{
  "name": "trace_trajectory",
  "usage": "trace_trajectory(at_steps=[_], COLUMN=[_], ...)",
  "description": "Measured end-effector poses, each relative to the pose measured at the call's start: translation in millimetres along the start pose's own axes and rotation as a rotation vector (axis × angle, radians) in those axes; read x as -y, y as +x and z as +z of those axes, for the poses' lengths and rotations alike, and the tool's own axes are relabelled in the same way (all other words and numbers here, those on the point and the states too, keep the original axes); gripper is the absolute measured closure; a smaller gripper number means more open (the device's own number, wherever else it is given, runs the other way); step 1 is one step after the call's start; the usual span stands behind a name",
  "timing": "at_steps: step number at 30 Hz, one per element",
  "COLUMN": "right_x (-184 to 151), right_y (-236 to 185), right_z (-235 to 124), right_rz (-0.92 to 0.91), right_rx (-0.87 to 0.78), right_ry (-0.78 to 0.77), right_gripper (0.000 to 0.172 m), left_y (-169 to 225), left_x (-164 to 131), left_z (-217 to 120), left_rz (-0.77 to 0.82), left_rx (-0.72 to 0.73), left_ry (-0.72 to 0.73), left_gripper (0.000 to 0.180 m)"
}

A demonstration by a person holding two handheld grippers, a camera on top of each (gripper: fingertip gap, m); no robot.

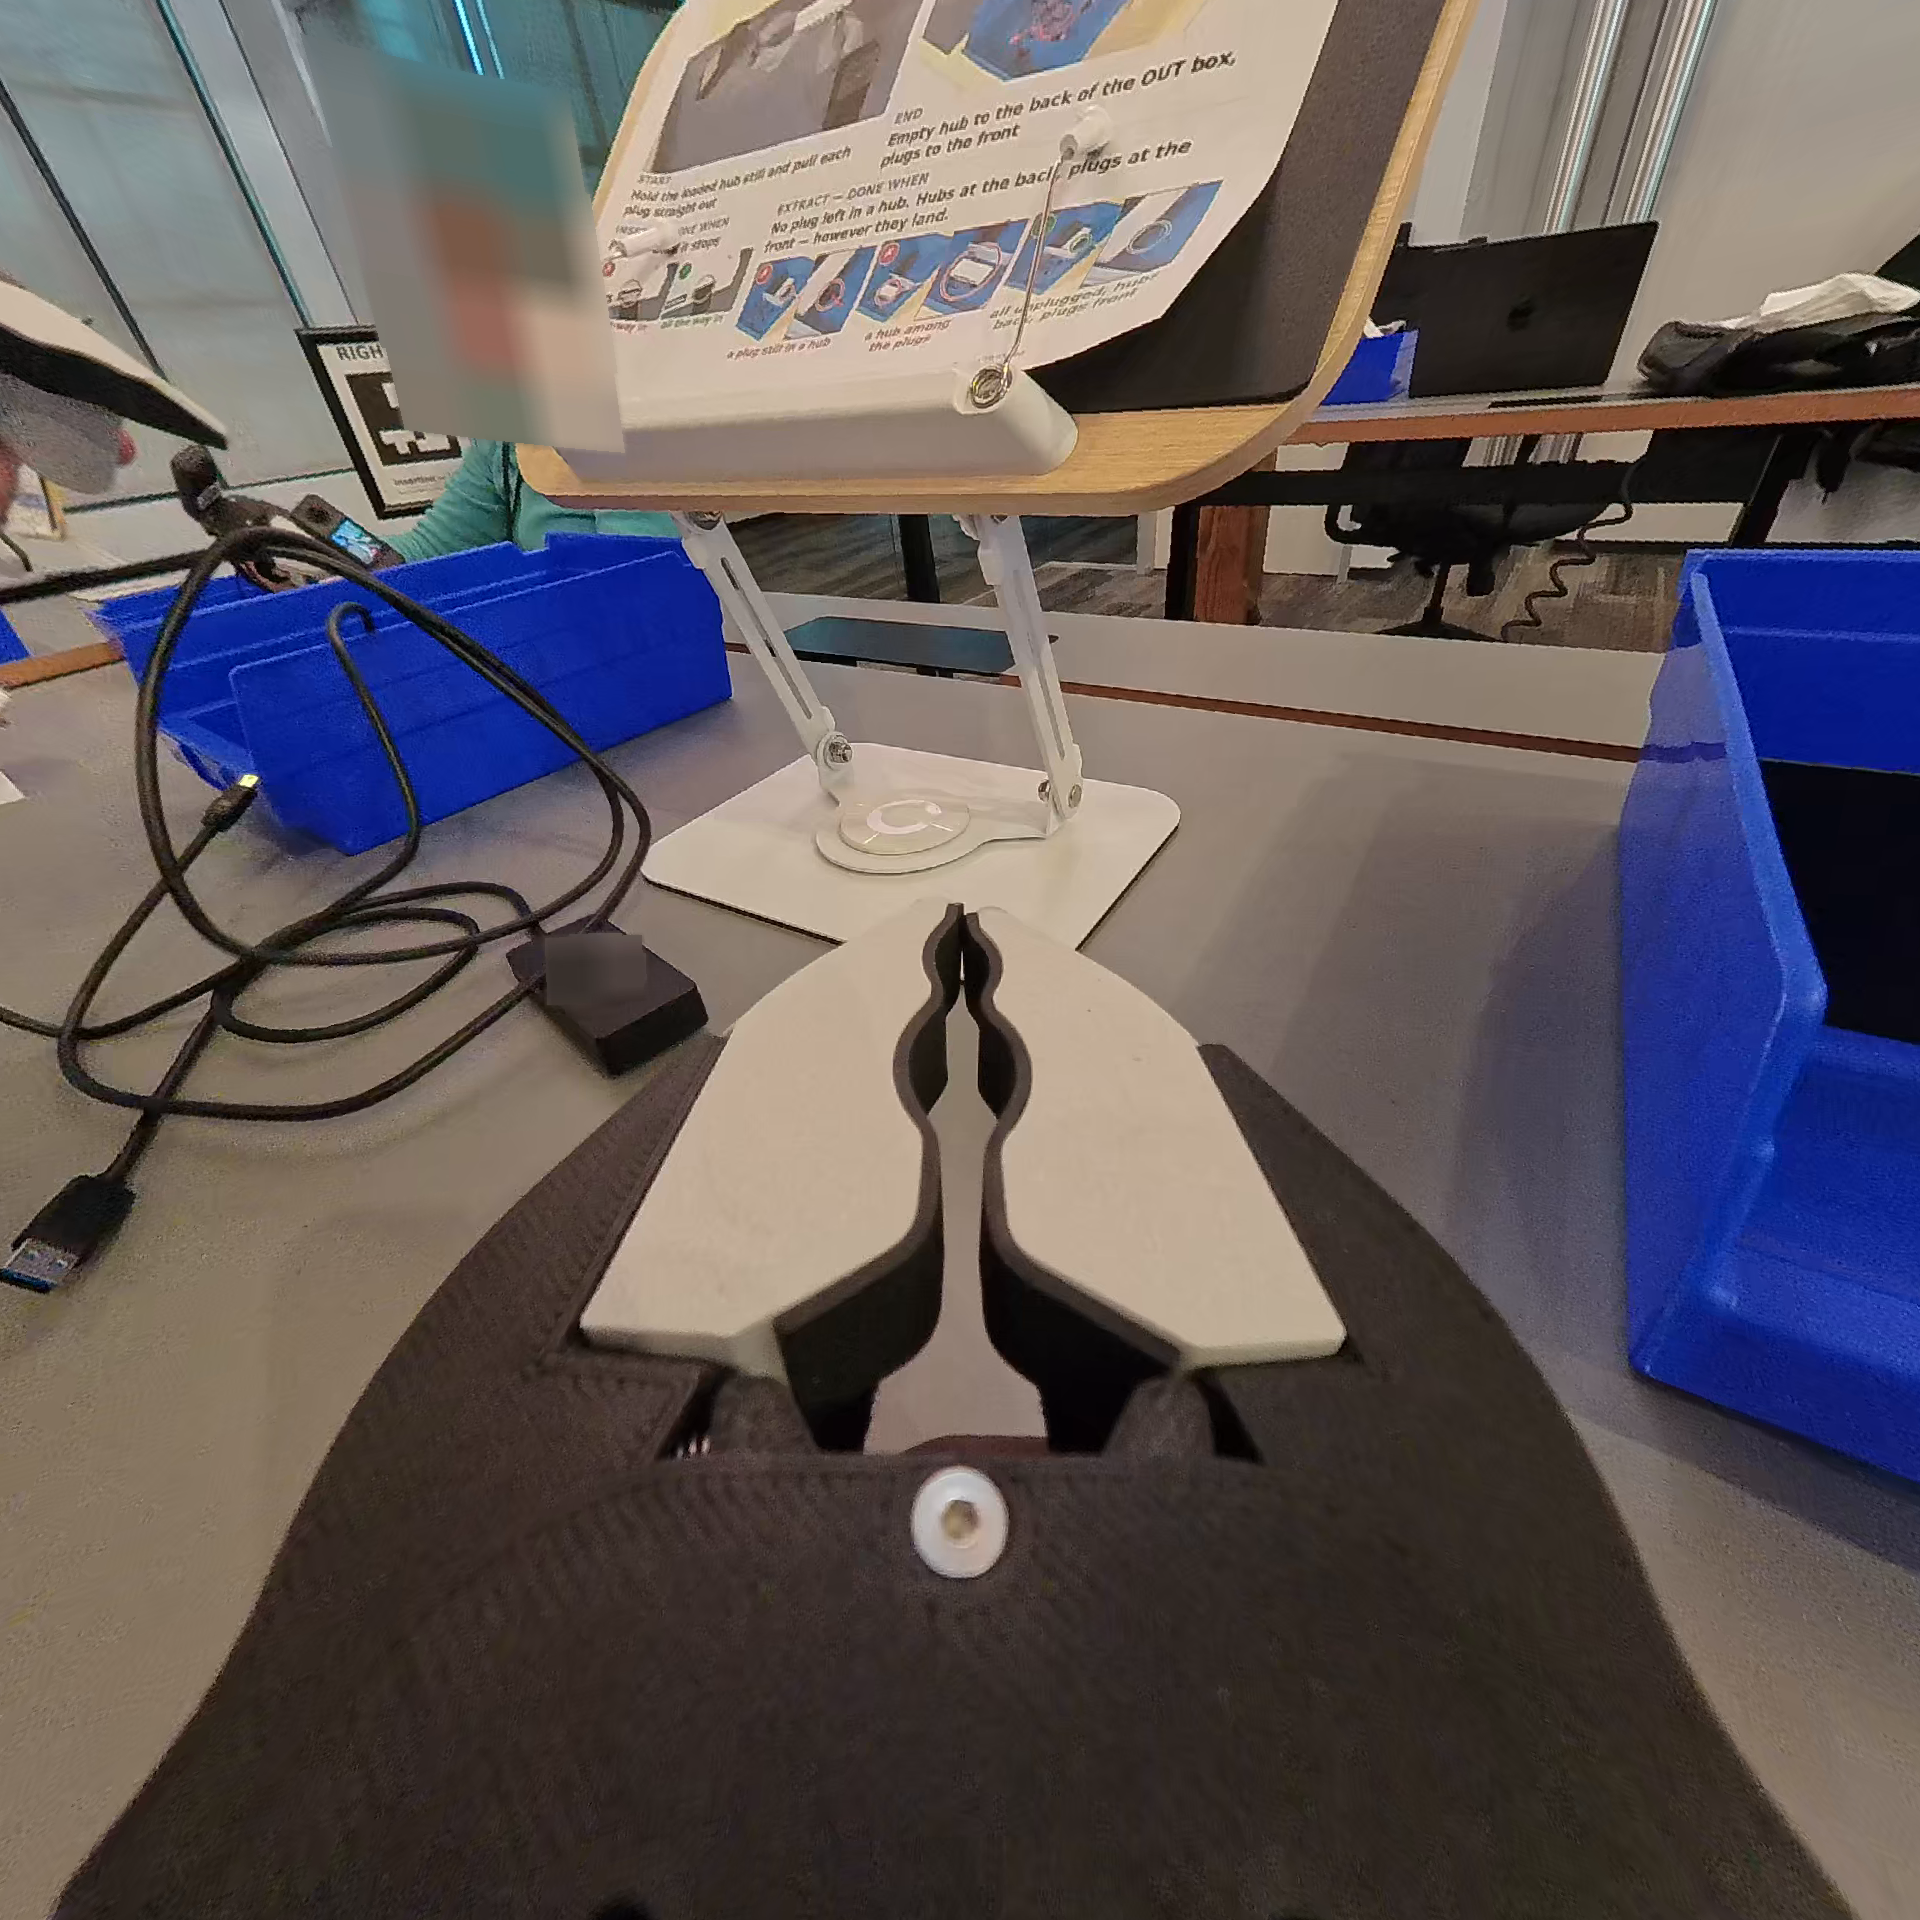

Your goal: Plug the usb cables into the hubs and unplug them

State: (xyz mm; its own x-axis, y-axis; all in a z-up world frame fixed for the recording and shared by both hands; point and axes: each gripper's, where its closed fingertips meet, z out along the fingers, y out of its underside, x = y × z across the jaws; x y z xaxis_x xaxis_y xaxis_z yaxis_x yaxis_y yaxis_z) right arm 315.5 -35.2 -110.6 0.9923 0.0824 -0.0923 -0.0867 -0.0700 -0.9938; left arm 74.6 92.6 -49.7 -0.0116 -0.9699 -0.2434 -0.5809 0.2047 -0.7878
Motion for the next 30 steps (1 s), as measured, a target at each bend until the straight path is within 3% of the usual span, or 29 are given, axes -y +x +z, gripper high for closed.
trace_trajectory(at_steps=[2,4,6,9,11,15,19,21,22,26,30], right_x=[-0.3,-0.6,-1.2,-1.9,-2.6,-3.0,-3.0,-2.7,-2.6,-2.4,-2.8], right_y=[-0.2,0.1,0.1,0.3,0.7,1.6,1.6,1.1,0.8,0.3,0.5], right_z=[0.1,0.3,0.8,1.4,1.6,1.5,1.7,1.9,2.0,1.7,2.0], right_rz=[-0.001,-0.003,-0.004,-0.009,-0.01,-0.011,-0.008,-0.005,-0.006,-0.004,-0.004], right_rx=[0.0,-0.002,-0.002,-0.005,-0.008,-0.012,-0.009,-0.005,-0.003,-0.001,-0.002], right_ry=[-0.001,-0.003,-0.006,-0.011,-0.015,-0.016,-0.016,-0.015,-0.015,-0.014,-0.015], right_gripper=[0.172,0.172,0.172,0.172,0.172,0.172,0.172,0.172,0.172,0.172,0.172], left_y=[-20.7,-41.6,-68.3,-92.0,-100.9,-132.0,-139.9,-143.2,-145.0,-153.8,-152.5], left_x=[-20.6,-32.3,-48.6,-96.1,-112.3,-123.3,-159.9,-174.0,-175.1,-164.0,-97.5], left_z=[-20.6,-40.9,-53.6,-45.7,-33.4,-12.5,-3.4,2.5,6.2,1.2,-42.3], left_rz=[-0.039,-0.026,0.107,0.253,0.297,0.197,0.115,0.14,0.146,0.148,0.187], left_rx=[0.014,0.069,0.19,0.199,0.148,0.116,0.023,0.035,0.052,0.145,0.309], left_ry=[-0.053,-0.06,-0.116,-0.341,-0.381,-0.365,-0.483,-0.52,-0.506,-0.45,-0.299], left_gripper=[0.095,0.114,0.127,0.136,0.143,0.158,0.153,0.164,0.174,0.176,0.177])
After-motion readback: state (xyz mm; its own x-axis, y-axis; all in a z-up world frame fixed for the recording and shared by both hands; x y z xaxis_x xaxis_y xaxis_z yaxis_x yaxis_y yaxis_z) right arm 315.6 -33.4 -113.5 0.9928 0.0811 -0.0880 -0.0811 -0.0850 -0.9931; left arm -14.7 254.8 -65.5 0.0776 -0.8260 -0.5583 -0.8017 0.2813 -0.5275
